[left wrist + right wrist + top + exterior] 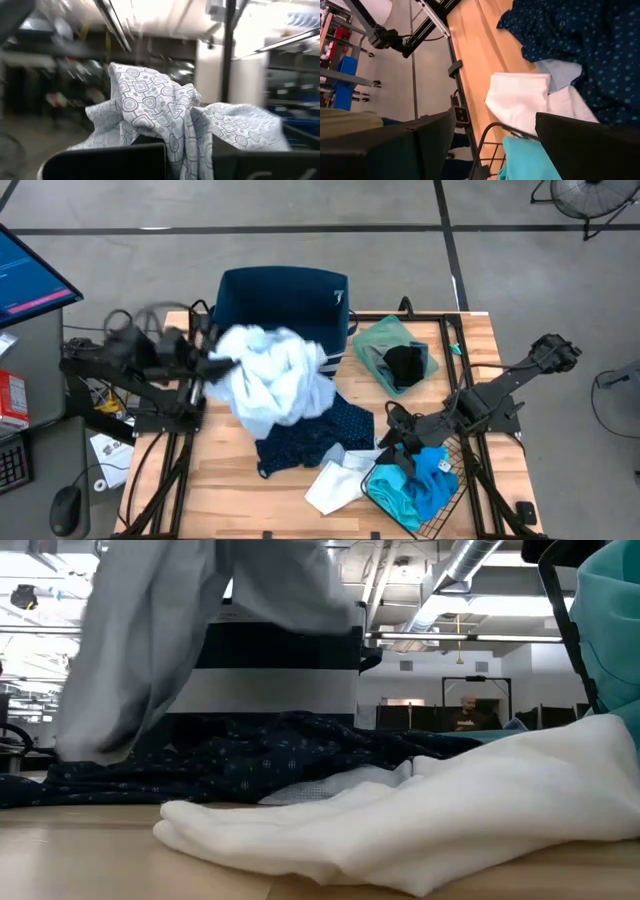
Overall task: Pick & Place Cloths
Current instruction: Put the white patterned polo shirt into the blue laundry bin
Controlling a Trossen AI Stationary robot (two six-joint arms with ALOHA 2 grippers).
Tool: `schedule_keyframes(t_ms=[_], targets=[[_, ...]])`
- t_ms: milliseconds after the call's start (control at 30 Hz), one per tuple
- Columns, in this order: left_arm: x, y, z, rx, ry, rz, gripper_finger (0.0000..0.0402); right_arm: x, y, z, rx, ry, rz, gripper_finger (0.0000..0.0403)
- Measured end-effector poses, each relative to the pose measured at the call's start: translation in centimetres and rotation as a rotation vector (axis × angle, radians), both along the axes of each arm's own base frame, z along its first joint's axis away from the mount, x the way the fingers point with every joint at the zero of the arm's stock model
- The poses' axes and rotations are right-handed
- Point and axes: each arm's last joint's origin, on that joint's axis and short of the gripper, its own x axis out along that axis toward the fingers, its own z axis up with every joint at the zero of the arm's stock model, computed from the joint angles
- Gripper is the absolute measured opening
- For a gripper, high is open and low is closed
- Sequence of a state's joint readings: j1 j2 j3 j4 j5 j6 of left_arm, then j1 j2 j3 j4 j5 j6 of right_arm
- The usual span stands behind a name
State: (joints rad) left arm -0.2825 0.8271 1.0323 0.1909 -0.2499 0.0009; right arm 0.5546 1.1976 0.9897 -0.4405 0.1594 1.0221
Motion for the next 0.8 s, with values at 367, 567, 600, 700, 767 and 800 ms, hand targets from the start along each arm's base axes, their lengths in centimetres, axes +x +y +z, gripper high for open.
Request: schedule_keyframes(t_ms=[367, 567, 600, 700, 767, 800], targets=[[-1.9, 3.9, 9.4, 0.327, -0.182, 0.506, 0.0001, 0.4, -0.6, 0.0, -0.015, -0.007, -0.03, 0.027], [-0.9, 6.5, 13.8, 0.5, -0.217, 0.744, 0.0001, 0.4, -0.7, 0.0, -0.025, -0.012, -0.044, 0.027], [-0.6, 7.0, 14.4, 0.522, -0.228, 0.762, 0.0001, 0.4, -0.7, 0.0, -0.025, -0.012, -0.044, 0.027], [0.0, 8.3, 16.1, 0.581, -0.257, 0.818, 0.0003, 0.4, -0.7, 0.0, -0.029, -0.015, -0.05, 0.027], [0.6, 9.3, 16.9, 0.605, -0.269, 0.849, 0.0003, 0.4, -0.8, 0.0, -0.051, -0.024, -0.057, 0.027], [1.0, 9.7, 17.2, 0.613, -0.267, 0.861, 0.0003, 0.4, -0.8, 0.0, -0.058, -0.028, -0.062, 0.027]])
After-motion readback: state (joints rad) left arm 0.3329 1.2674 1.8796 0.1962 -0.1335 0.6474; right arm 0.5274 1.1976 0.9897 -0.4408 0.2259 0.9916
